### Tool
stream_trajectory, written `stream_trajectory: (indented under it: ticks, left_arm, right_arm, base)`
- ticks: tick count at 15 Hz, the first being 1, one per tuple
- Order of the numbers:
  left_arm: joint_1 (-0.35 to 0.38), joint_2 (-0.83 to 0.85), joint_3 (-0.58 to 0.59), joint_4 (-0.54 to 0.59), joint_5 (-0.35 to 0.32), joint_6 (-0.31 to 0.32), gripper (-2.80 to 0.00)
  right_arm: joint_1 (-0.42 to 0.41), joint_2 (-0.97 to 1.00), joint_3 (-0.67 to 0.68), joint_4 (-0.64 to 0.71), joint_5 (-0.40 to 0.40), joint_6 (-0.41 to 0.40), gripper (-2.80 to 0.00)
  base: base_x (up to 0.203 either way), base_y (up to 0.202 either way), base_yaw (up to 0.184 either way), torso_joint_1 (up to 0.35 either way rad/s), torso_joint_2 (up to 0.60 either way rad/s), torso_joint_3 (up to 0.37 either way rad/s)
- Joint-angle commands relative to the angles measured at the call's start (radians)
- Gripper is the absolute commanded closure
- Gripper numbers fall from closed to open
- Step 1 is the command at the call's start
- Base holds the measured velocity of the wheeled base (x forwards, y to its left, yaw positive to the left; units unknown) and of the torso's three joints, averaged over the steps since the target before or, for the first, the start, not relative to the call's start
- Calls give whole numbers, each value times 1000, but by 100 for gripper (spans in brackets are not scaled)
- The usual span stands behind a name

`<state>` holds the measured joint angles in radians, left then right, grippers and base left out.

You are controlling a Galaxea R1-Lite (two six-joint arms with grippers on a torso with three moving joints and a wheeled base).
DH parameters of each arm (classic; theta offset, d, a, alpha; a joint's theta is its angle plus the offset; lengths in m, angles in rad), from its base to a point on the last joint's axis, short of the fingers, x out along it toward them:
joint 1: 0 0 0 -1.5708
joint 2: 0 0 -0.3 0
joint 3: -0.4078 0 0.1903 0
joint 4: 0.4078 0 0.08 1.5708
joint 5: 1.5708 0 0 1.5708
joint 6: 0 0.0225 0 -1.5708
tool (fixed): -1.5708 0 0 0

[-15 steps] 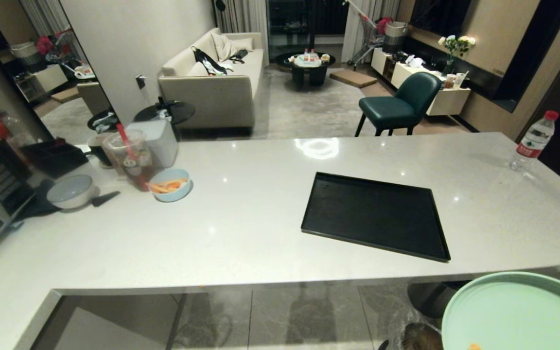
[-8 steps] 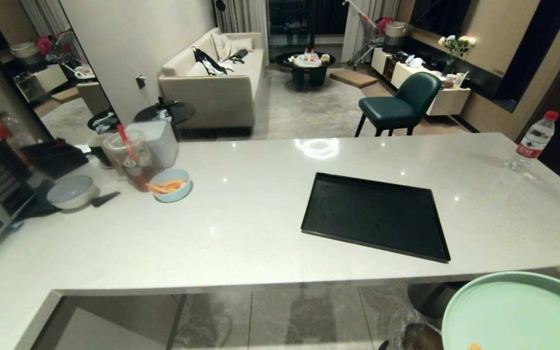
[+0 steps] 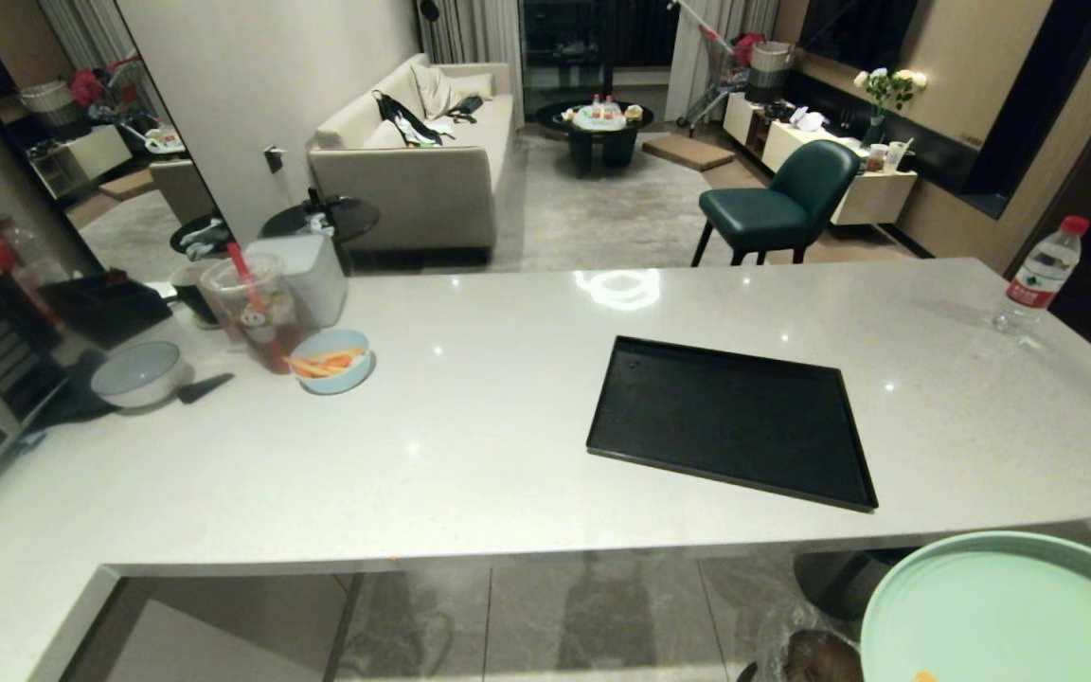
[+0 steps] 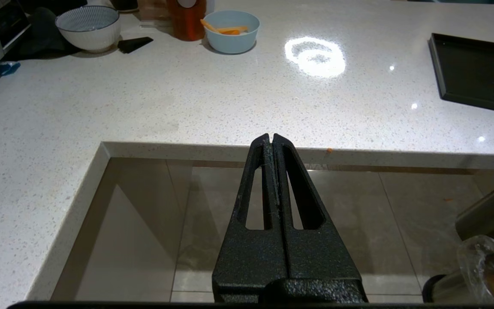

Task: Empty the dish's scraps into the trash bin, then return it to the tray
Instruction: Put the plate back to the table

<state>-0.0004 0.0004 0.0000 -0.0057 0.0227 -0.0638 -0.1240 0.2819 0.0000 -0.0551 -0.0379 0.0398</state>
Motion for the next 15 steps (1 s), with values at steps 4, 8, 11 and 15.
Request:
stream_trajectory:
  ticks: [4,8,11,15]
  left_arm:
    - [-1,1,0,0,0,-1,0]
    - [-1,1,0,0,0,-1,0]
    - [0,1,0,0,0,-1,0]
    - [0,1,0,0,0,-1,0]
  right_arm:
    - [0,2,0,12,3,11,0]
    - [12,2,-111,66,68,11,0]
    - [21,52,-203,151,96,12,0]
    - [29,144,-283,159,185,30,0]
  base:
    - [0,0,0,0,0,0]
    - [0,0,0,0,0,0]
    - [0,0,0,0,0,0]
    - [0,0,0,0,0,0]
